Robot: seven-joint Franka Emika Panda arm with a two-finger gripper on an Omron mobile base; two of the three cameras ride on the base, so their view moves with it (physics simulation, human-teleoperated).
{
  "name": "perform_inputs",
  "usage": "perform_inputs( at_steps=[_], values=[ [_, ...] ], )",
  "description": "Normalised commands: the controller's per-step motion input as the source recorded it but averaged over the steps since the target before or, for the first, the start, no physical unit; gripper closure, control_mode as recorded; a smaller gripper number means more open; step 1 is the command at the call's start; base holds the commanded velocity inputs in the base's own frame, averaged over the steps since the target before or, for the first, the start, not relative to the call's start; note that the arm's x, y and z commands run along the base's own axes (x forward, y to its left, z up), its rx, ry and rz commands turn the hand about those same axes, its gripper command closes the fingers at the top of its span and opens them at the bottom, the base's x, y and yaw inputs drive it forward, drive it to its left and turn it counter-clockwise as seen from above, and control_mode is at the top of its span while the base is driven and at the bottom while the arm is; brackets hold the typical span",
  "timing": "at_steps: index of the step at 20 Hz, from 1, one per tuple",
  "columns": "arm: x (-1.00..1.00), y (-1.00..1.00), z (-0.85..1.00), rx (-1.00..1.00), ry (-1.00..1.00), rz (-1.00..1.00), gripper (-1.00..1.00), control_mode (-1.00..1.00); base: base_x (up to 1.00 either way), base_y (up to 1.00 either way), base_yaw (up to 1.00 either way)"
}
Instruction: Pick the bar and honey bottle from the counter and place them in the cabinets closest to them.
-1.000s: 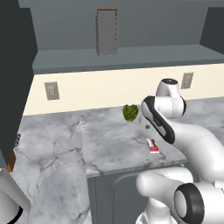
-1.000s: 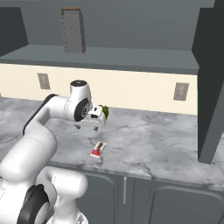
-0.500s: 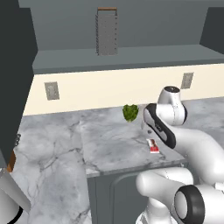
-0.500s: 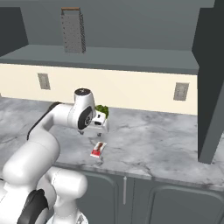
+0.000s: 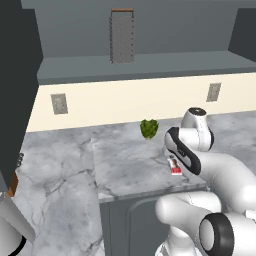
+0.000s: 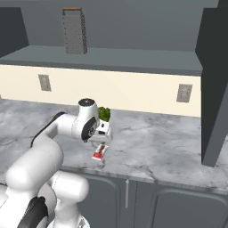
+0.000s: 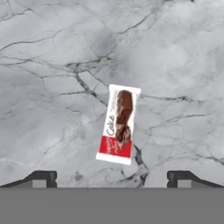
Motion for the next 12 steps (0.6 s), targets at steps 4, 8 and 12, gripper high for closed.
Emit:
perform_inputs(
  at_steps=[4,8,12],
  values=[
    [0.03,-0.05,-0.31,0.0,-0.02,0.0,-1.0,-1.0,0.0,0.0,0.0],
    [0.05,-0.03,-0.3,0.0,-0.03,0.0,-1.0,-1.0,0.0,0.0,0.0],
    [0.07,0.0,-0.31,0.0,-0.03,0.0,-1.0,-1.0,0.0,0.0,0.0]
  ],
)
